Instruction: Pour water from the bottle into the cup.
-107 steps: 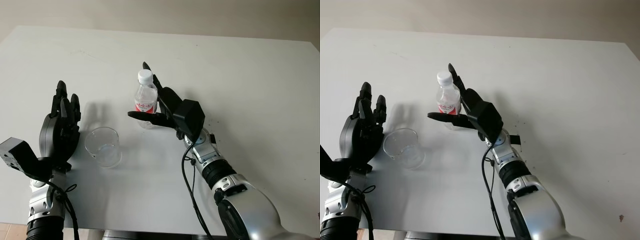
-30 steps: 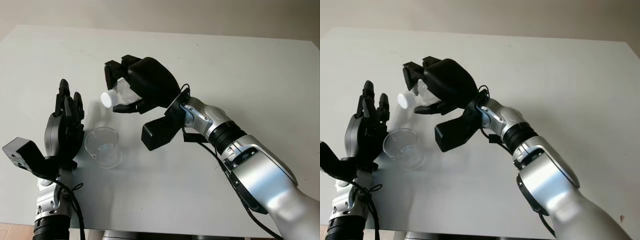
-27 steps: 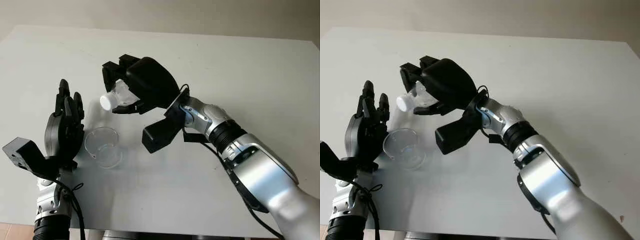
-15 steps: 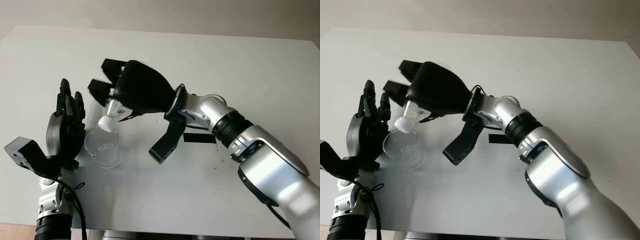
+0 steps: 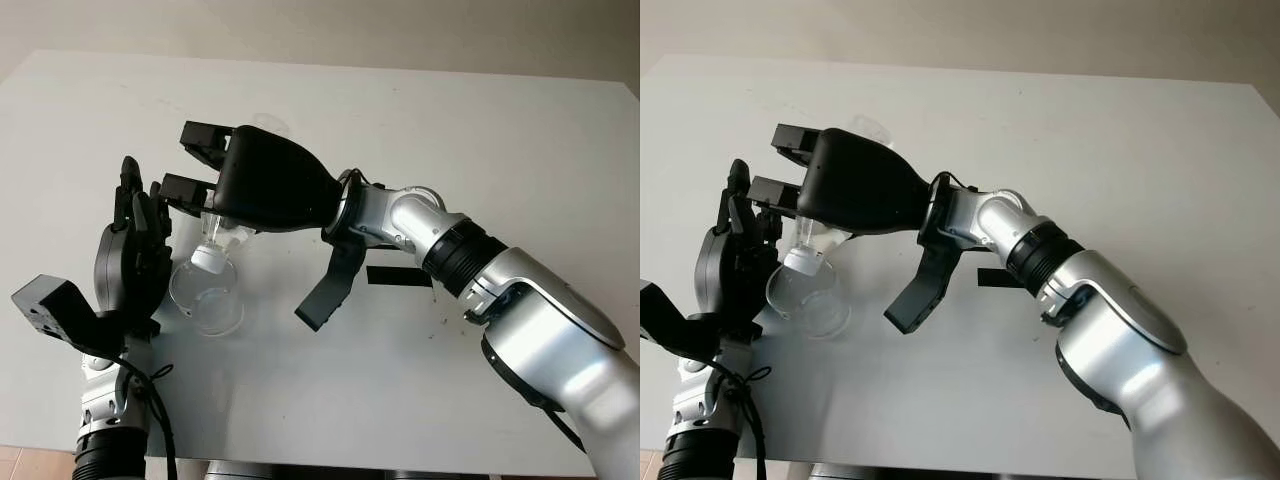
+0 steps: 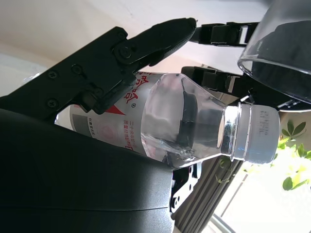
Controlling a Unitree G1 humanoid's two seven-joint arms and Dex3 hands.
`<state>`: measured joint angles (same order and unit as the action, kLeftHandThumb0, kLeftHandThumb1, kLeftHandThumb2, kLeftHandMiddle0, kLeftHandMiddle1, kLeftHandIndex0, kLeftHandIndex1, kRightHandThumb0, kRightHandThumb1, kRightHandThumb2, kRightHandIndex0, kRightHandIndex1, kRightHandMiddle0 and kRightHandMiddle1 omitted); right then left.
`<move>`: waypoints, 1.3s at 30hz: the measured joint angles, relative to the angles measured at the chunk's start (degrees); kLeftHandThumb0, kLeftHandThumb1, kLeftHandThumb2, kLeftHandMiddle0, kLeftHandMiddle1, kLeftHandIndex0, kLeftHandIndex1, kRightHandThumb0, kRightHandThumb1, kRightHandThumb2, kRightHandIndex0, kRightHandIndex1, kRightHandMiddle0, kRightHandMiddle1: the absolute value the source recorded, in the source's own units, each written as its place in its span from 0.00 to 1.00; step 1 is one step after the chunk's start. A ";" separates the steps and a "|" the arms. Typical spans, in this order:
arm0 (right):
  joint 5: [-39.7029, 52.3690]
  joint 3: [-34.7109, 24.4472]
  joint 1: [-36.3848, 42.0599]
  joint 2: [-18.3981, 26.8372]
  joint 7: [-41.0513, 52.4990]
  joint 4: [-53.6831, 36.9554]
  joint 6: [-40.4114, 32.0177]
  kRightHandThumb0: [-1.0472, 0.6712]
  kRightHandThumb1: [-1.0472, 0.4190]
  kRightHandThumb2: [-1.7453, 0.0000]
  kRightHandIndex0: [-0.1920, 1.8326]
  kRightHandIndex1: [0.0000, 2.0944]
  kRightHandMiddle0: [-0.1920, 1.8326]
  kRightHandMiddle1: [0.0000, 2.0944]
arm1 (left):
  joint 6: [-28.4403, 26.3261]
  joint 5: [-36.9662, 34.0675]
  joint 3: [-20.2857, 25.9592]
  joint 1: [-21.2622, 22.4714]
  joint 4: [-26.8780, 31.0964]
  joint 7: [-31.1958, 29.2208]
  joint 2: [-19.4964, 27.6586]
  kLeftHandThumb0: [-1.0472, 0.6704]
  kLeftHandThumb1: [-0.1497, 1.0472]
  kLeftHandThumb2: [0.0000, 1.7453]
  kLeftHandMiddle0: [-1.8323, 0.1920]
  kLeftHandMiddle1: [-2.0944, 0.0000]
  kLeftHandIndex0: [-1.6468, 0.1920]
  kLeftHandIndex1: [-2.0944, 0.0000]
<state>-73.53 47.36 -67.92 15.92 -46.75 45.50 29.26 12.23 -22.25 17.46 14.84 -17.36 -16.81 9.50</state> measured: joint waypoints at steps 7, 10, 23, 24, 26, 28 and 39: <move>-1.03 1.11 -0.81 0.00 -2.11 0.45 -0.93 0.36 0.00 0.87 0.68 1.00 0.46 1.00 | 0.24 0.01 0.00 0.14 -0.23 -0.06 -0.03 0.14 1.00 0.33 1.00 0.98 1.00 1.00; -1.46 1.73 -1.39 0.00 -3.19 0.90 -0.98 0.36 0.00 0.87 0.67 1.00 0.45 1.00 | 0.24 0.01 0.00 0.18 -0.26 -0.04 -0.05 0.14 1.00 0.33 1.00 0.98 1.00 1.00; -4.94 4.36 -1.99 -0.06 -7.84 1.99 -4.63 0.31 0.00 0.88 0.66 1.00 0.41 1.00 | 0.55 0.09 0.02 0.38 -0.67 -0.42 -0.04 0.14 1.00 0.33 1.00 0.98 1.00 1.00; -4.94 4.36 -1.99 -0.05 -7.84 1.98 -4.69 0.32 0.00 0.89 0.66 1.00 0.41 1.00 | 0.52 0.09 0.02 0.38 -0.66 -0.41 -0.04 0.14 1.00 0.33 1.00 0.98 1.00 1.00; -4.75 4.32 -1.99 -0.04 -7.69 1.97 -4.87 0.34 0.00 0.90 0.68 1.00 0.42 1.00 | 0.41 0.10 0.02 0.38 -0.62 -0.40 -0.03 0.14 1.00 0.34 1.00 0.98 1.00 1.00; -1.02 3.19 -1.95 -0.06 -6.43 2.48 -2.00 0.37 0.00 0.91 0.70 1.00 0.47 1.00 | 0.32 0.10 0.01 0.39 -0.56 -0.38 -0.02 0.14 1.00 0.34 1.00 0.98 1.00 1.00; 41.52 -19.62 -0.28 -1.35 22.87 10.88 16.02 0.56 0.20 0.57 0.72 1.00 0.56 1.00 | -0.13 0.11 0.02 0.44 -0.54 -0.53 0.05 0.14 1.00 0.34 1.00 0.98 1.00 1.00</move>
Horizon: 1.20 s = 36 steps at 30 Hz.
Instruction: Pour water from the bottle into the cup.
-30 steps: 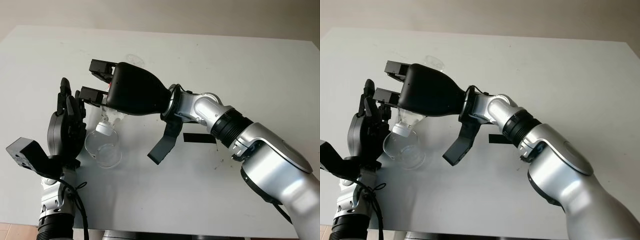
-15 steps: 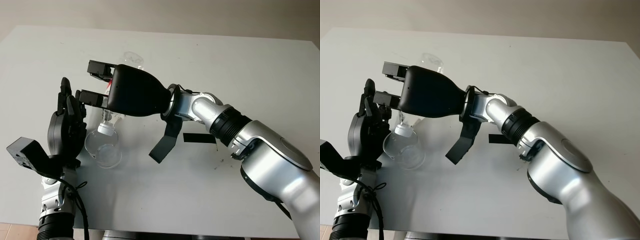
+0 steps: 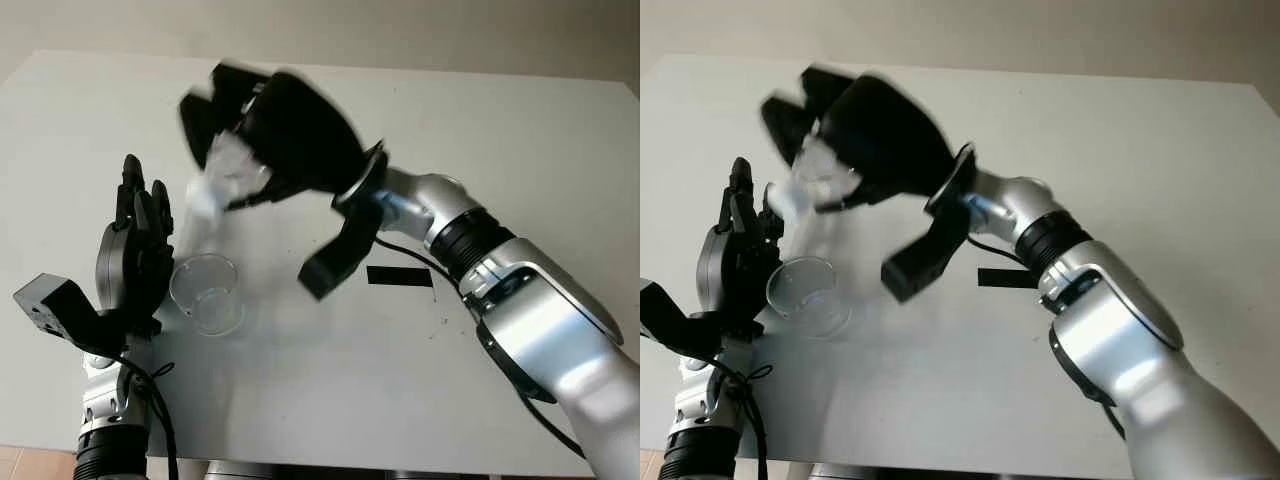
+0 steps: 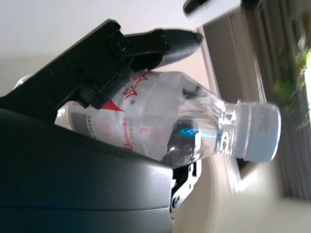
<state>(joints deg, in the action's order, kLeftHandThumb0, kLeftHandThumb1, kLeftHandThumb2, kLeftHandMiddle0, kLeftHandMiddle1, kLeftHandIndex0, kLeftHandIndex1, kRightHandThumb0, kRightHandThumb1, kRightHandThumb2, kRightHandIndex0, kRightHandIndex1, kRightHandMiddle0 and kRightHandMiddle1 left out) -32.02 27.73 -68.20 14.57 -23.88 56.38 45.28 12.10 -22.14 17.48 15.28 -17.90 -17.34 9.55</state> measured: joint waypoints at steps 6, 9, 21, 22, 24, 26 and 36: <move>16.79 -11.35 4.72 -0.10 16.46 -3.38 -3.87 0.49 0.01 0.88 0.73 1.00 0.58 1.00 | -0.61 -0.02 0.01 0.07 0.02 -0.56 0.27 0.14 1.00 0.34 1.00 1.00 1.00 1.00; 23.57 -16.15 6.68 -0.14 22.95 -7.41 -10.18 0.49 0.00 0.90 0.72 1.00 0.62 1.00 | -0.96 0.00 0.00 0.07 0.04 -0.61 0.33 0.14 1.00 0.34 1.00 1.00 1.00 1.00; 46.96 -30.30 22.13 -0.52 37.69 -35.20 -58.93 0.49 0.00 0.86 0.68 1.00 0.51 1.00 | -1.52 0.00 0.03 0.09 -0.09 -0.80 0.78 0.13 1.00 0.34 1.00 1.00 1.00 1.00; 47.27 -30.98 23.05 -0.42 37.59 -36.83 -60.76 0.49 0.00 0.86 0.69 1.00 0.49 1.00 | -1.58 -0.01 0.06 0.05 -0.12 -0.80 0.85 0.13 1.00 0.34 1.00 1.00 1.00 1.00; 47.76 -32.31 24.16 -0.19 37.30 -39.60 -63.46 0.49 0.00 0.85 0.69 1.00 0.43 1.00 | -1.67 -0.01 0.13 0.01 -0.13 -0.80 0.87 0.13 1.00 0.35 1.00 1.00 1.00 1.00; 48.43 -33.64 25.42 0.16 37.35 -42.42 -65.48 0.49 0.00 0.84 0.68 1.00 0.38 1.00 | -1.70 -0.02 0.17 0.01 -0.12 -0.81 0.88 0.13 1.00 0.35 1.00 1.00 1.00 1.00; 48.08 -34.97 32.28 0.47 36.15 -50.65 -72.33 0.49 0.00 0.83 0.69 1.00 0.32 1.00 | -1.69 -0.47 0.93 0.05 -0.64 -2.22 1.36 0.13 1.00 0.35 1.00 1.00 1.00 1.00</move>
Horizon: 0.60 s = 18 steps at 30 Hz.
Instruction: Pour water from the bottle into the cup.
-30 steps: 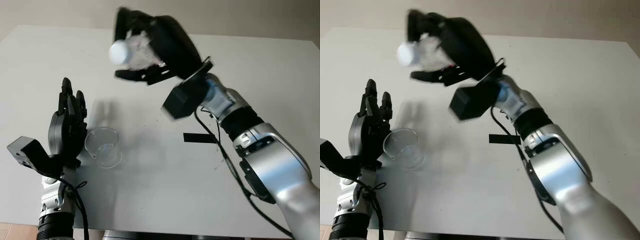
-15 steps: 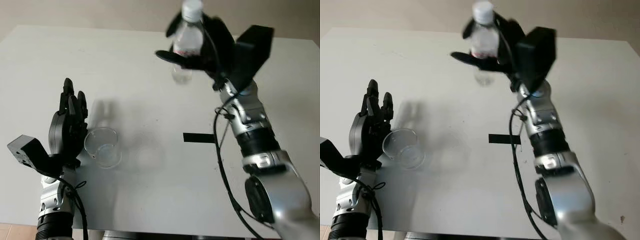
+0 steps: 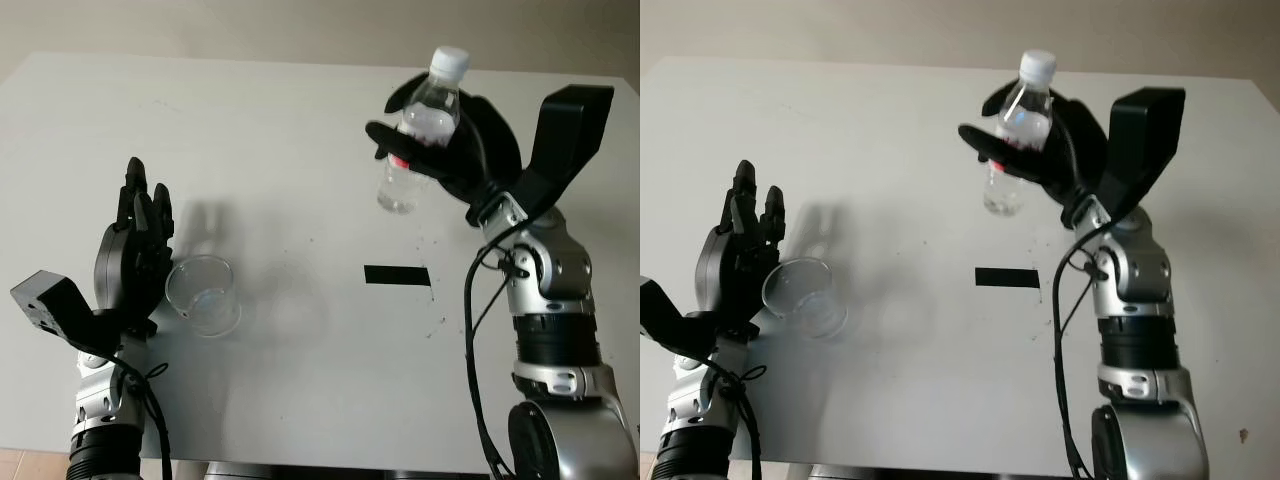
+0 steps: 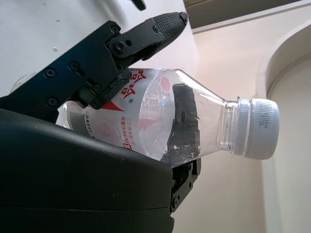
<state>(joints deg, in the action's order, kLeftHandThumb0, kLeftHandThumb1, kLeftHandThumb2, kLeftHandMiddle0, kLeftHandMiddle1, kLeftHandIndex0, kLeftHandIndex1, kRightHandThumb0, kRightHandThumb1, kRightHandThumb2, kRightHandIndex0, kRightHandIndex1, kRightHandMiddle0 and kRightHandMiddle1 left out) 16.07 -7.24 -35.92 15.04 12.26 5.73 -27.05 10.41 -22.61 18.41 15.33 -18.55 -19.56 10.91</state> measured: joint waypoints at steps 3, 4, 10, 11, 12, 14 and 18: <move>-0.16 0.02 1.64 0.00 -0.12 -1.72 -0.81 0.50 0.00 0.82 0.71 1.00 0.32 1.00 | -0.07 -0.16 0.07 -0.01 0.03 0.00 0.00 0.13 1.00 0.34 1.00 1.00 1.00 1.00; -0.16 0.03 2.05 0.00 -0.02 -1.99 -0.89 0.50 0.00 0.81 0.72 1.00 0.33 1.00 | -0.07 -0.18 0.09 -0.02 0.04 0.00 0.00 0.13 1.00 0.34 1.00 1.00 1.00 1.00; -0.54 0.35 4.58 0.01 0.35 -4.83 -3.51 0.48 0.00 0.83 0.74 1.00 0.38 1.00 | -0.07 -0.49 0.34 -0.11 0.06 -0.07 -0.03 0.13 1.00 0.35 1.00 1.00 1.00 1.00; -0.67 0.45 5.02 0.01 0.63 -5.02 -3.56 0.48 0.00 0.84 0.73 1.00 0.38 1.00 | -0.08 -0.54 0.35 -0.15 0.09 -0.07 -0.02 0.13 1.00 0.35 1.00 1.00 1.00 1.00; -0.81 0.59 5.45 0.01 0.88 -5.20 -3.56 0.47 0.00 0.84 0.73 1.00 0.39 1.00 | -0.11 -0.60 0.35 -0.21 0.15 -0.07 -0.02 0.13 1.00 0.34 1.00 1.00 1.00 1.00; -1.05 0.94 6.49 0.02 1.61 -5.55 -3.56 0.47 0.00 0.84 0.72 1.00 0.39 1.00 | -0.22 -0.75 0.36 -0.36 0.35 -0.06 -0.02 0.13 1.00 0.34 1.00 1.00 1.00 1.00; -1.43 1.46 8.43 0.00 2.11 -5.64 -3.77 0.46 0.00 0.85 0.72 1.00 0.41 1.00 | -0.68 -0.92 0.41 -0.85 1.12 0.06 -0.03 0.13 1.00 0.35 1.00 1.00 1.00 1.00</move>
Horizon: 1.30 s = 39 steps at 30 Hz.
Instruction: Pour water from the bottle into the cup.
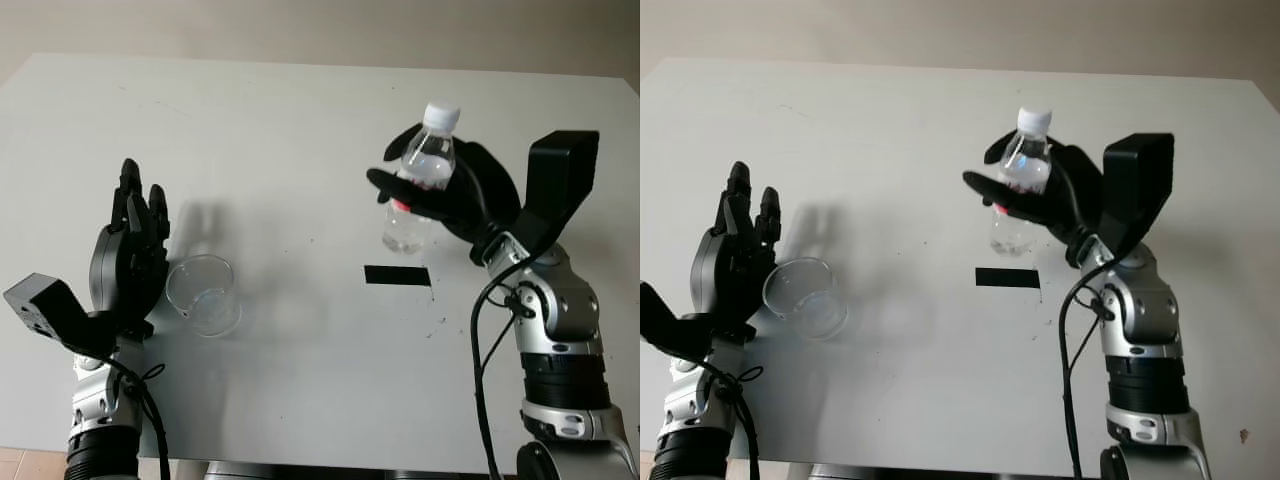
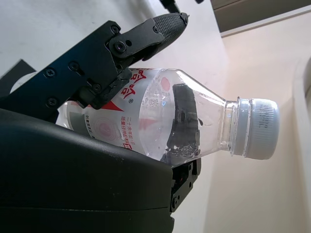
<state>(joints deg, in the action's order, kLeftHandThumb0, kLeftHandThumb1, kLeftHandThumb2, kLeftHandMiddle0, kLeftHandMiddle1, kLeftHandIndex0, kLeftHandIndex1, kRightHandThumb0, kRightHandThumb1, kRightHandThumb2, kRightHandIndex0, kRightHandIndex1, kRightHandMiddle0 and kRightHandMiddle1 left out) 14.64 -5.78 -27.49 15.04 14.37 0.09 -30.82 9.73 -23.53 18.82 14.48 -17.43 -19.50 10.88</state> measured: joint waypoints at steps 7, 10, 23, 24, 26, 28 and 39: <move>-0.43 0.12 2.09 0.00 0.36 -1.11 -0.88 0.46 0.00 0.85 0.70 1.00 0.43 1.00 | -0.01 -0.29 0.22 -0.35 0.27 -0.05 0.03 0.13 1.00 0.35 1.00 1.00 1.00 1.00; -0.57 0.12 2.86 -0.15 -0.07 -1.42 -1.09 0.47 0.00 0.85 0.69 1.00 0.43 1.00 | -0.17 -0.34 0.22 -0.45 0.45 -0.05 0.05 0.13 1.00 0.34 1.00 1.00 1.00 1.00; -3.10 1.16 5.17 -0.62 0.14 -0.65 4.04 0.48 0.00 0.84 0.67 1.00 0.45 1.00 | -0.61 -0.33 0.21 -0.65 0.61 -0.08 0.55 0.13 1.00 0.34 1.00 0.99 1.00 1.00; -3.37 1.20 5.19 -0.63 0.16 -0.16 4.89 0.48 0.00 0.84 0.67 1.00 0.45 1.00 | -0.61 -0.32 0.21 -0.65 0.61 -0.08 0.55 0.13 1.00 0.34 1.00 0.99 1.00 1.00; -4.23 1.40 5.42 -0.65 0.18 0.60 6.65 0.47 0.00 0.85 0.67 1.00 0.45 1.00 | -0.61 -0.31 0.21 -0.66 0.61 -0.08 0.59 0.13 1.00 0.35 1.00 0.99 1.00 1.00; -5.11 1.72 5.56 -0.67 0.15 1.38 8.06 0.47 0.00 0.85 0.67 1.00 0.46 1.00 | -0.64 -0.29 0.20 -0.66 0.62 -0.07 0.61 0.13 1.00 0.35 1.00 0.99 1.00 1.00; -6.19 2.31 5.75 -1.36 0.93 4.02 14.15 0.47 0.00 0.85 0.66 1.00 0.46 1.00 | -0.96 -0.30 0.20 -0.69 0.69 -0.08 0.66 0.13 1.00 0.34 1.00 0.99 1.00 1.00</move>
<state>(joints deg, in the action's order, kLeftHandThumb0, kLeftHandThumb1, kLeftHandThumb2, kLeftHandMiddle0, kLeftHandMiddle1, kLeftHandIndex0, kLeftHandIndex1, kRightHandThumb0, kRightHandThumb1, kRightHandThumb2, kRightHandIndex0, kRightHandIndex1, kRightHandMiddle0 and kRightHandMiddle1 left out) 8.45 -3.47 -21.75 13.68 15.30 4.11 -16.67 8.76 -23.83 19.02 13.79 -16.74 -19.58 11.53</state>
